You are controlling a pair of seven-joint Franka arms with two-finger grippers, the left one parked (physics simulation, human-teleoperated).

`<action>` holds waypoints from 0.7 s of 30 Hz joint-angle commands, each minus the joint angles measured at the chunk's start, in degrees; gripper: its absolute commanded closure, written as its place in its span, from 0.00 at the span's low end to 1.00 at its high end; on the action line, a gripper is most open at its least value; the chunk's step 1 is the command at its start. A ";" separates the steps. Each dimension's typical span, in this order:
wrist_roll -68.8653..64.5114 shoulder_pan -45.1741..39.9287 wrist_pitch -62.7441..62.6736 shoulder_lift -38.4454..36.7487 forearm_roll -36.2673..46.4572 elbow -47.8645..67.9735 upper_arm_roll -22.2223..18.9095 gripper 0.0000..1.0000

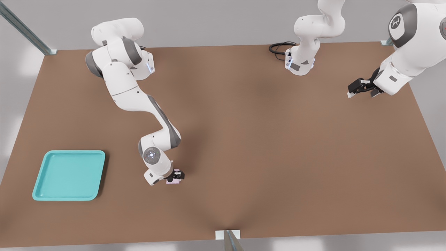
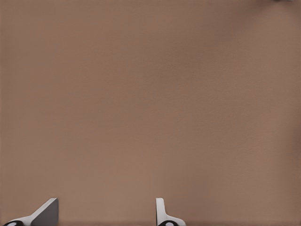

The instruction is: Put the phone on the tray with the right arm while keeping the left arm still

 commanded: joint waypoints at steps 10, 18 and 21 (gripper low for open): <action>6.27 0.00 1.05 0.67 -1.11 -0.13 -0.08 0.00; 6.45 0.70 1.23 0.75 -3.22 -1.18 -0.08 0.04; 6.36 0.70 1.23 0.75 -3.22 -1.18 -0.08 0.13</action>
